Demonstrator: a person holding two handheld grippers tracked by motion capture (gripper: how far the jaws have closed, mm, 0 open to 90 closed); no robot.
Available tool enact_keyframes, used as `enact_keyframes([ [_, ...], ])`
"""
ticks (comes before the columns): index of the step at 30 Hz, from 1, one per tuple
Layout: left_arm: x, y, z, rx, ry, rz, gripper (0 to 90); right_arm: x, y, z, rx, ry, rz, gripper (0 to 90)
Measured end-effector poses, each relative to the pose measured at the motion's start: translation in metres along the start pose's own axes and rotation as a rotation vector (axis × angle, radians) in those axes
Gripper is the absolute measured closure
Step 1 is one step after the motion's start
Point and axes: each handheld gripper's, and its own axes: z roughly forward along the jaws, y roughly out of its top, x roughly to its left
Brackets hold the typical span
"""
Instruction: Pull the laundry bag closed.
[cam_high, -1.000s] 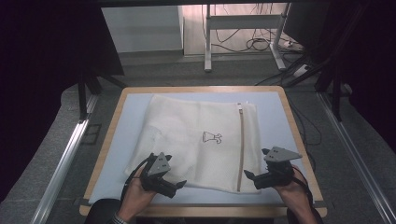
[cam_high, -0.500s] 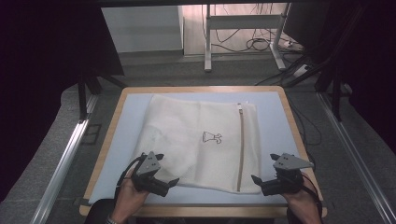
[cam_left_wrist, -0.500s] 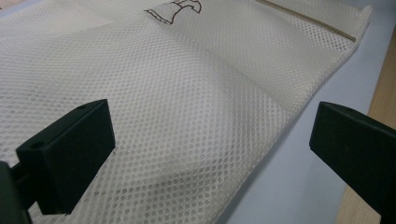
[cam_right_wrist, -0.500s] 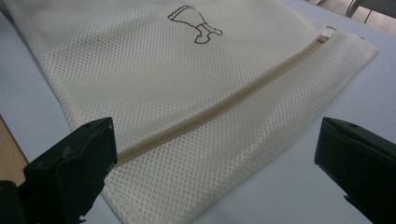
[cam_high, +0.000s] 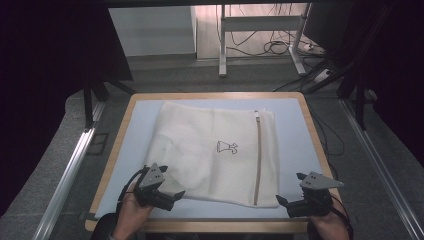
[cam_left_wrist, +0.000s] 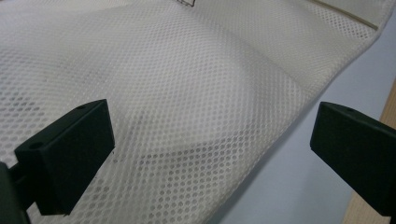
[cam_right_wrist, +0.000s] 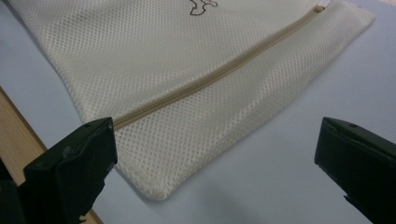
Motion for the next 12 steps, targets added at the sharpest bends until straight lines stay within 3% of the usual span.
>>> enact_keyframes([
  [12,-0.0006,-0.0010,0.0041,0.023,-0.003,0.007,0.0,-0.0012,-0.0036,0.0025,0.035,-0.003,0.008,0.0],
])
